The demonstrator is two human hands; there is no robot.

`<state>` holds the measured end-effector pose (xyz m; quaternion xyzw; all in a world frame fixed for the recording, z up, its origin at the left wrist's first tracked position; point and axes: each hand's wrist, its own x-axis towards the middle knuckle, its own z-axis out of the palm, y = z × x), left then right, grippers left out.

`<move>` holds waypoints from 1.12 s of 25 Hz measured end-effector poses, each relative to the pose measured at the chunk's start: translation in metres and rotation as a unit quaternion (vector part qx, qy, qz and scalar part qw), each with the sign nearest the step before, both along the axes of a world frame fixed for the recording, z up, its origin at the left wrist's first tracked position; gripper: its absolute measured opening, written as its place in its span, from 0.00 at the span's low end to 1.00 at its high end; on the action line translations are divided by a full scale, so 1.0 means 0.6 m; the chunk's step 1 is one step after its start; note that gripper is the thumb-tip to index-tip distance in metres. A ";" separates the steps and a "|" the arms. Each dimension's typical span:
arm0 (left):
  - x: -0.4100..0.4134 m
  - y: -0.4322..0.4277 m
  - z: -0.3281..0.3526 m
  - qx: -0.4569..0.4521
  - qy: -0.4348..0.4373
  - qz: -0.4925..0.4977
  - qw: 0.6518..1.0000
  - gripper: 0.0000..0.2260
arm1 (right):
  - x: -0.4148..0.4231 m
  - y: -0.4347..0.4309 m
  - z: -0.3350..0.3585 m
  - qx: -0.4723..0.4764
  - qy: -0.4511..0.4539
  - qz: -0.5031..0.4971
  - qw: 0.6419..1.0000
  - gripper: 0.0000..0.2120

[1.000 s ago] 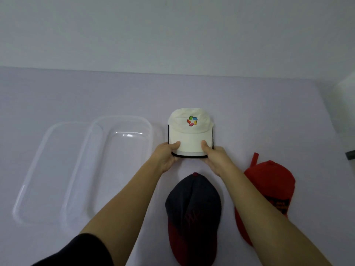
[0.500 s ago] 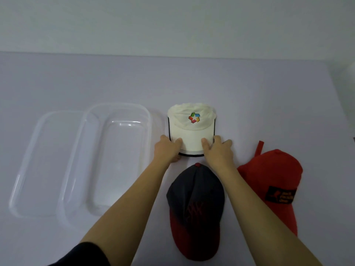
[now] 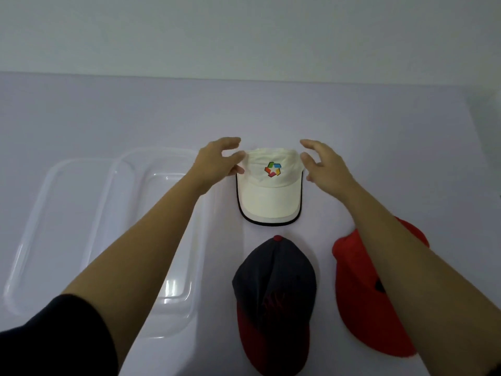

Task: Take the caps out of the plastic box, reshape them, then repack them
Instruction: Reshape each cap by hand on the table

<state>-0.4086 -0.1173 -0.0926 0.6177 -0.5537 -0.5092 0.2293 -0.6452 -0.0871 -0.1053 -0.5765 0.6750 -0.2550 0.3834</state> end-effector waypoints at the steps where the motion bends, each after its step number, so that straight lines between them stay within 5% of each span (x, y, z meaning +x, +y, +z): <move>1: -0.006 -0.003 -0.010 0.014 0.016 -0.019 1.000 0.17 | 0.009 -0.003 -0.006 0.025 -0.041 0.005 0.999 0.19; 5: -0.026 -0.011 -0.023 0.022 0.073 -0.050 0.996 0.10 | 0.025 -0.016 -0.029 0.038 -0.120 -0.030 0.992 0.13; 10: -0.040 -0.026 -0.024 -0.041 -0.153 -0.128 0.979 0.09 | 0.007 -0.033 -0.037 0.004 0.034 -0.003 0.999 0.09; 15: -0.051 -0.022 -0.021 -0.041 -0.141 -0.132 0.980 0.05 | 0.001 -0.041 -0.027 0.019 -0.014 0.034 0.999 0.08; 19: -0.056 -0.021 -0.026 -0.065 -0.239 -0.154 0.957 0.10 | 0.001 -0.045 -0.021 0.015 0.110 0.060 0.992 0.14; 22: -0.062 -0.007 -0.012 -0.082 -0.255 -0.097 0.959 0.19 | 0.003 -0.030 -0.009 0.020 0.091 0.004 0.996 0.22; 24: -0.060 0.015 -0.009 -0.080 -0.224 -0.001 0.971 0.15 | 0.008 0.002 -0.008 0.065 0.032 -0.091 0.993 0.26; 25: -0.055 0.030 -0.016 -0.058 -0.211 0.042 0.975 0.08 | 0.011 0.021 -0.010 0.105 0.007 -0.132 0.986 0.26; 28: -0.051 0.075 -0.043 0.084 -0.163 0.056 0.981 0.08 | 0.030 0.067 -0.029 0.206 -0.044 -0.122 0.970 0.20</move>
